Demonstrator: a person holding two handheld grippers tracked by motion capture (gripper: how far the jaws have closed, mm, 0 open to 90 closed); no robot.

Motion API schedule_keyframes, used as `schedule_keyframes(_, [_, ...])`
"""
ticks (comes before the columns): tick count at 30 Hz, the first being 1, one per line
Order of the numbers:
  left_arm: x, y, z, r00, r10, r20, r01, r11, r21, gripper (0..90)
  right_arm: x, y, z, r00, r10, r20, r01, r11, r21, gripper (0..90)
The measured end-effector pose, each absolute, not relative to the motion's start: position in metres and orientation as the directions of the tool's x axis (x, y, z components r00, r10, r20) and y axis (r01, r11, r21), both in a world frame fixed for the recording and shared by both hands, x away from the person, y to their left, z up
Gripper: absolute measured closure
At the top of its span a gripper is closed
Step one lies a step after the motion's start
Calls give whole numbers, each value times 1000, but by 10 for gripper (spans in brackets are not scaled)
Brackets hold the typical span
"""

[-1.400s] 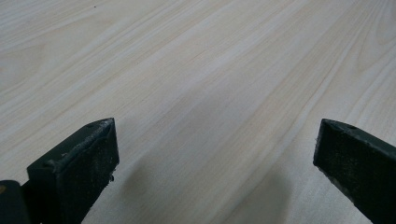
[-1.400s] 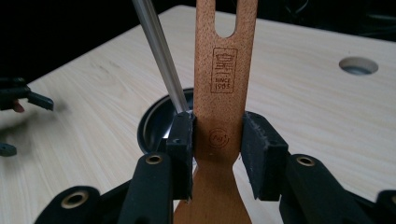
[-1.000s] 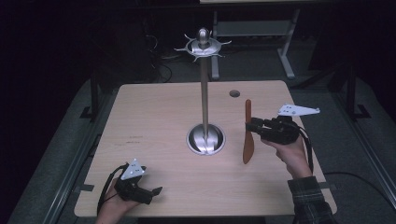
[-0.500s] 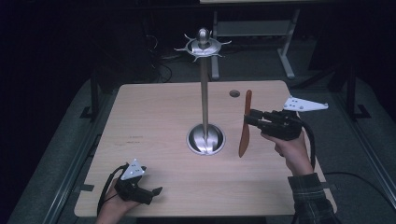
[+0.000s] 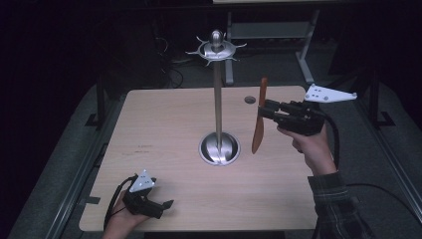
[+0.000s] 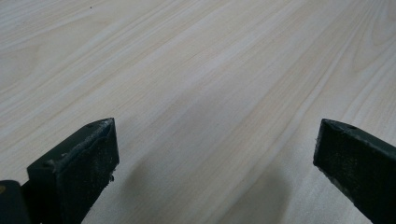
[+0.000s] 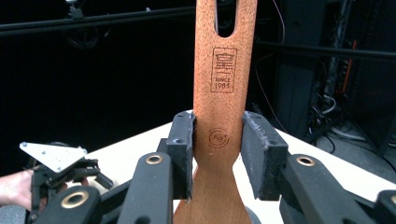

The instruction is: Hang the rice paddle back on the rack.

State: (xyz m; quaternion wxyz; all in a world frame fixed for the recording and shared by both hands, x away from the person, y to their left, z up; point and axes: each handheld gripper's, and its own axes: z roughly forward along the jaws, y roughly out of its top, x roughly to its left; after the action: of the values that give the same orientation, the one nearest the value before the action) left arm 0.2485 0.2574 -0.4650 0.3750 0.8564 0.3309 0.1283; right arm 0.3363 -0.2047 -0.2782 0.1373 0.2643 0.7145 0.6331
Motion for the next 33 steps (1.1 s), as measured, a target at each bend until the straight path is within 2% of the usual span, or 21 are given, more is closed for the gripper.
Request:
schedule_keyframes(14, [248, 258, -465, 748, 663, -30, 472, -499, 727, 0, 343, -182, -243, -849, 519, 100, 140, 38, 989, 647])
schedule_keyframes(33, [248, 259, -464, 749, 662, -29, 470, -499, 728, 0, 357, -159, -230, -856, 511, 80, 121, 48, 992, 646])
